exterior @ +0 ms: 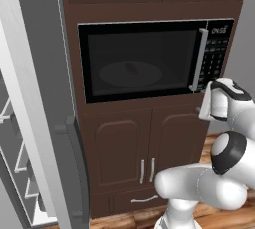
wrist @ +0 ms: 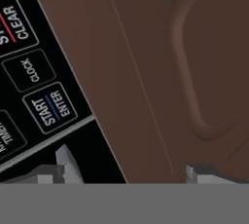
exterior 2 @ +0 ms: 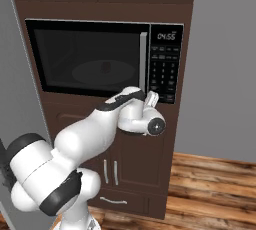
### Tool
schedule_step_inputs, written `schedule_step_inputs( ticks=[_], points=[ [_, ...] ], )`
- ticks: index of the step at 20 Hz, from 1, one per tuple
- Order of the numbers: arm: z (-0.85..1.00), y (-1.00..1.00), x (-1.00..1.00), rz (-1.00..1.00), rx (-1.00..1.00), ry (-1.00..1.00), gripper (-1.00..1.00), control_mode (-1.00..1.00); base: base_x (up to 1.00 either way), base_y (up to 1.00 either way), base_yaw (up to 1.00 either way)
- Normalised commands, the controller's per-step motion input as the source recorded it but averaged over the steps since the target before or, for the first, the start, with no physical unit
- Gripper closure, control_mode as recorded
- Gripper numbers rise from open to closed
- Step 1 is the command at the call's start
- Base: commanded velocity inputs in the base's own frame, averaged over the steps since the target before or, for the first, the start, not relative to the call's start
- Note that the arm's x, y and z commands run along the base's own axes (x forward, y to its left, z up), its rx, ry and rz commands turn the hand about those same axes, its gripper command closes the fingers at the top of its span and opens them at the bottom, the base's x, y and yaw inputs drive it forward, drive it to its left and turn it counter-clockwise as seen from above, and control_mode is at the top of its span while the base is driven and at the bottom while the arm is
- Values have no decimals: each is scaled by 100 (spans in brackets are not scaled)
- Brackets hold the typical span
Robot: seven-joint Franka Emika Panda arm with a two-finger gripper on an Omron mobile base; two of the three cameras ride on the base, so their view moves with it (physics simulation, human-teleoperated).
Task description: Transport the steak from the fridge to the microwave and turn on the microwave.
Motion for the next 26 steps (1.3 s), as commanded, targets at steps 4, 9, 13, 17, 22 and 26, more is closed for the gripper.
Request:
schedule_step_inputs(
  ticks=[4, 9, 13, 17, 22, 26],
  points=[
    [2, -11, 15, -1, 3, -2, -100, -100, 0, 0, 0],
    [7, -2, 17, -2, 2, -7, -100, -100, 0, 0, 0],
    [1, 0, 32, -1, 4, -3, -100, -100, 0, 0, 0],
    [-7, 2, 42, -1, 2, 0, -100, -100, 0, 0, 0],
    [-20, 0, 30, -4, 0, 0, -100, -100, 0, 0, 0],
    [-23, -11, 9, -7, 2, 0, -100, -100, 0, 0, 0]
  ],
)
